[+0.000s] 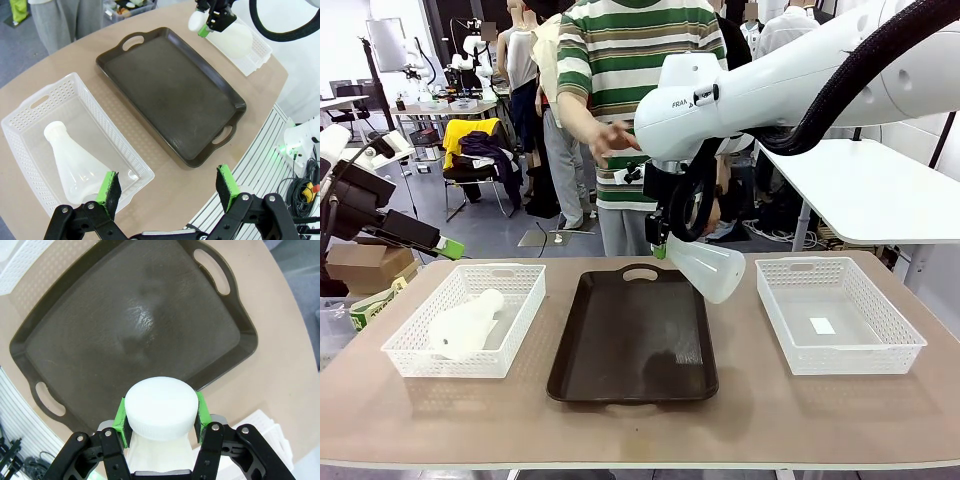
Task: Prepare the laboratory tools.
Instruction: Place the picked Big flask upright in the Handle tray as instructed by the person.
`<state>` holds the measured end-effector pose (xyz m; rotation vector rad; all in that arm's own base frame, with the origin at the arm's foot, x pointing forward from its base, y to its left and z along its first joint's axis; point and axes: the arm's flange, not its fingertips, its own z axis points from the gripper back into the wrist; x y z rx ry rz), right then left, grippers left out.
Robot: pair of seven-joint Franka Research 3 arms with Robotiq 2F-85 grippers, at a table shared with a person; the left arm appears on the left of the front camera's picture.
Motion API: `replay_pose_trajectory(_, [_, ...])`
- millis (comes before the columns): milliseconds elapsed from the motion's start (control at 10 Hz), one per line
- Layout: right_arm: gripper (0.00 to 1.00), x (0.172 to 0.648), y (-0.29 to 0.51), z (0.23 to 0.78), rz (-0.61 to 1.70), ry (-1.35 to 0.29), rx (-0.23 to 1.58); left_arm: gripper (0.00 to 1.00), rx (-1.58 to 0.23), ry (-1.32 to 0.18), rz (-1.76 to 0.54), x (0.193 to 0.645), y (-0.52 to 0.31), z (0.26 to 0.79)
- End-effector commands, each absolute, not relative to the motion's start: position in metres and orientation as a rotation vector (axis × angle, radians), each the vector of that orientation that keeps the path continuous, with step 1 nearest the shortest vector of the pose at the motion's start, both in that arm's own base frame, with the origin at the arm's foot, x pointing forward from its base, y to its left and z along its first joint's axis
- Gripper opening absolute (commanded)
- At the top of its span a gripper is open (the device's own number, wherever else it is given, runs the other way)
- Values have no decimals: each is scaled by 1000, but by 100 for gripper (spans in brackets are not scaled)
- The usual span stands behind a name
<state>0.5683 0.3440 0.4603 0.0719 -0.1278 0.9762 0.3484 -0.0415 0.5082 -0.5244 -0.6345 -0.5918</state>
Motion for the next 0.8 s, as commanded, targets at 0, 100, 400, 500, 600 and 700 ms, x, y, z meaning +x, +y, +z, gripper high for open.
replay_pose_trajectory(0, [0,568,344,459,976,-133,71,100,-545,-637,-594,349,-40,507])
replay_pose_trajectory(100, [0,568,344,459,976,-133,71,100,-545,-637,-594,349,-40,507])
replay_pose_trajectory(400, [0,568,344,459,976,-133,71,100,-545,-637,-594,349,-40,507])
replay_pose_trajectory(500, [0,568,344,459,976,-133,71,100,-545,-637,-594,349,-40,507])
replay_pose_trajectory(600, [0,568,344,459,976,-133,71,100,-545,-637,-594,349,-40,507])
replay_pose_trajectory(700, [0,568,344,459,976,-133,71,100,-545,-637,-594,349,-40,507])
